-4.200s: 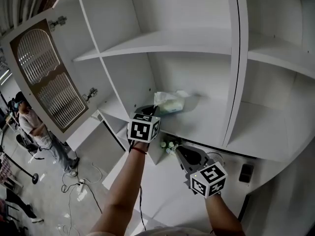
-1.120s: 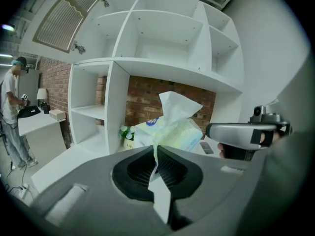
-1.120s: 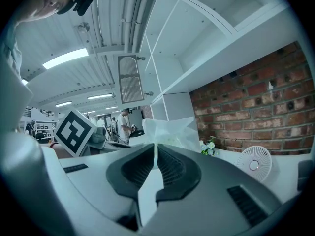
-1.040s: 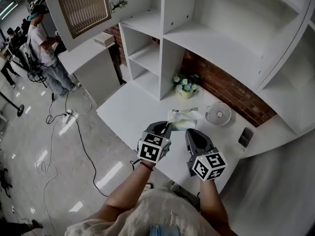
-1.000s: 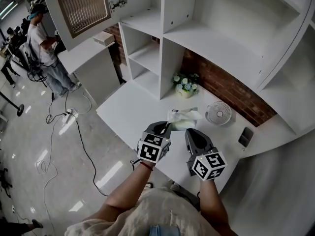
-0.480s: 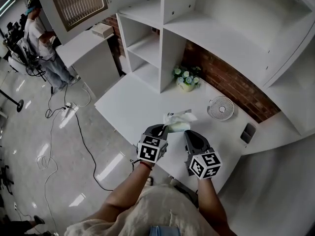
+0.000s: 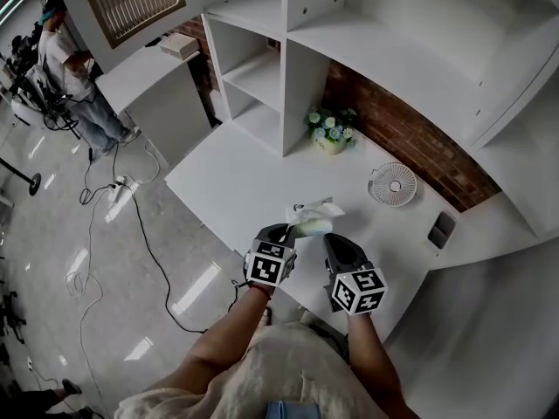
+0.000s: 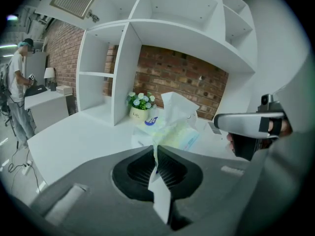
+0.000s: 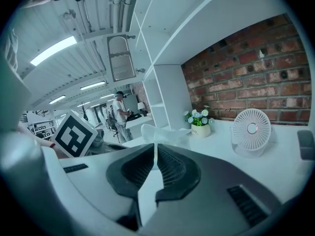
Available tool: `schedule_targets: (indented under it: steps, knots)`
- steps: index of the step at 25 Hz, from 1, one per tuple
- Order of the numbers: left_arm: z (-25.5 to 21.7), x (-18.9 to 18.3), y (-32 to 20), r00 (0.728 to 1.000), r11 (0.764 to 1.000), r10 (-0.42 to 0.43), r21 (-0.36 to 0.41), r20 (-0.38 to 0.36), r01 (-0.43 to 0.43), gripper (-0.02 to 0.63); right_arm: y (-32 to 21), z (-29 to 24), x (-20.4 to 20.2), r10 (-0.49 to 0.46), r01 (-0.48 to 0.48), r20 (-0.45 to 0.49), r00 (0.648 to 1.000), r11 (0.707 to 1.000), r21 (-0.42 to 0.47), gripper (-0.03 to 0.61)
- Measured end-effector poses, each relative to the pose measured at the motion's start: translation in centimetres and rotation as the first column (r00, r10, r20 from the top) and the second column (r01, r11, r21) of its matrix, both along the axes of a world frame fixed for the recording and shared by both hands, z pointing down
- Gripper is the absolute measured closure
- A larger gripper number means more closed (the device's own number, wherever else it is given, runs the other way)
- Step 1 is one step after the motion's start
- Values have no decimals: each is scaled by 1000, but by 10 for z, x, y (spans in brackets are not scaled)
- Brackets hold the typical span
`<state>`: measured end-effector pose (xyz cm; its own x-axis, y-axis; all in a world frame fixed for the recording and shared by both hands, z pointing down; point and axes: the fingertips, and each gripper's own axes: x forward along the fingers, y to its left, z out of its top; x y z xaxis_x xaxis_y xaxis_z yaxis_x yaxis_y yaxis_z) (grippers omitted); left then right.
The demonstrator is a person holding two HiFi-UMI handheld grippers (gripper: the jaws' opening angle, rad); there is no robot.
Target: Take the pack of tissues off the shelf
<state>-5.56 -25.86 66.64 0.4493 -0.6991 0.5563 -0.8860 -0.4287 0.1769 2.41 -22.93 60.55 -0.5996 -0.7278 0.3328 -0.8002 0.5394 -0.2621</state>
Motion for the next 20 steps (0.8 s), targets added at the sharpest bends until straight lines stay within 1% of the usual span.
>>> schedule_targets:
  steps: [8, 14, 17, 20]
  knots:
    - [40, 0, 6, 1000, 997, -18, -70, 16, 19, 603, 4, 23, 10, 16, -17, -18, 1000, 998, -54, 560]
    - [77, -1, 13, 999, 990, -32, -137, 21, 35, 603, 6, 32, 15, 23, -25, -28, 999, 997, -71, 560]
    - [90, -2, 18, 999, 987, -28, -158, 39, 34, 603, 7, 36, 17, 28, -31, -36, 999, 996, -78, 560]
    - [100, -1, 22, 999, 983, -31, -182, 38, 38, 603, 8, 41, 18, 25, -29, -46, 999, 996, -89, 560]
